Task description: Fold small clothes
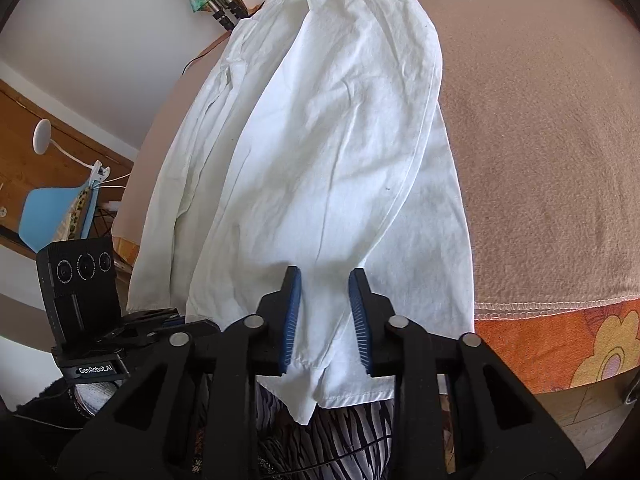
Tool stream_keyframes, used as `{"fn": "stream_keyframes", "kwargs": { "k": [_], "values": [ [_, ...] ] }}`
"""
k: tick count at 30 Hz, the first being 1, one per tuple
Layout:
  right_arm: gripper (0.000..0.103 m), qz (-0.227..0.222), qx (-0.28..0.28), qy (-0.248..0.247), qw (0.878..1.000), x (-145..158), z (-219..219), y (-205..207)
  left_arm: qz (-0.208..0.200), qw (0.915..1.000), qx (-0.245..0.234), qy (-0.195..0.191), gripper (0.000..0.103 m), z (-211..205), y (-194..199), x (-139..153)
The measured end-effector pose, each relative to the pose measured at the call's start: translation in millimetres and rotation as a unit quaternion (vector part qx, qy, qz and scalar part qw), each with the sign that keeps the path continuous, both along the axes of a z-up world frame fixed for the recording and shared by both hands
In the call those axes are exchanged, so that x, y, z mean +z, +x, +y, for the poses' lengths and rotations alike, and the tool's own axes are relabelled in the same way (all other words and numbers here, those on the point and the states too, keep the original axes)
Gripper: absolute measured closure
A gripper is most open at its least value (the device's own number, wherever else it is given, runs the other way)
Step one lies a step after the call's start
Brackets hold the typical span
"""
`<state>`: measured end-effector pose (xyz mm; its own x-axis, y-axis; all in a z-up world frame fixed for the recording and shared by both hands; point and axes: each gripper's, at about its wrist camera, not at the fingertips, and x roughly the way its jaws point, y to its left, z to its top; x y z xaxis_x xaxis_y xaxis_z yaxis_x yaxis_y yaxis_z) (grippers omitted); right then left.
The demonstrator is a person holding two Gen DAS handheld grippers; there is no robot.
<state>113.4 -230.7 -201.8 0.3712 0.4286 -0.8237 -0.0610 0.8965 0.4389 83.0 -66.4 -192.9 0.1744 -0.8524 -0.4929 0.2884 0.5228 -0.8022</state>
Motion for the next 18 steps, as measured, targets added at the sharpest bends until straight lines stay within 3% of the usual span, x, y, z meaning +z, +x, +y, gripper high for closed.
{"fn": "stream_keyframes", "kwargs": {
  "k": [4,10,11,12,13,14,18],
  "values": [
    [0.100,-0.004,-0.012,0.007,1.000,18.7,-10.9,-5.0,0.026,0.9990,-0.002,-0.037,0.099,-2.4,-1.3,0.7],
    [0.099,-0.033,-0.021,-0.041,0.998,57.6,-28.8,-17.2,0.042,0.9968,-0.009,-0.068,0.099,-11.1,-1.3,-0.4],
    [0.088,-0.025,-0.018,-0.024,0.999,54.1,-30.8,-16.4,0.047,0.9963,-0.008,-0.071,0.099,-10.8,-0.6,-2.2],
    [0.064,-0.016,-0.017,-0.010,1.000,48.0,-33.1,-15.9,0.051,0.9960,-0.006,-0.073,0.099,-9.7,-0.2,-3.7],
    [0.053,-0.010,-0.022,-0.007,1.000,41.3,-33.6,-15.9,0.053,0.9959,-0.005,-0.073,0.099,-8.3,0.1,-4.7],
    [0.046,-0.011,-0.025,-0.006,1.000,35.0,-32.9,-15.5,0.052,0.9963,-0.003,-0.068,0.099,-6.5,-0.2,-5.2],
    [0.047,0.000,-0.028,0.013,1.000,9.8,-29.6,-10.3,0.043,0.9981,0.005,-0.043,0.099,-0.6,-0.6,-6.6]
  ]
}}
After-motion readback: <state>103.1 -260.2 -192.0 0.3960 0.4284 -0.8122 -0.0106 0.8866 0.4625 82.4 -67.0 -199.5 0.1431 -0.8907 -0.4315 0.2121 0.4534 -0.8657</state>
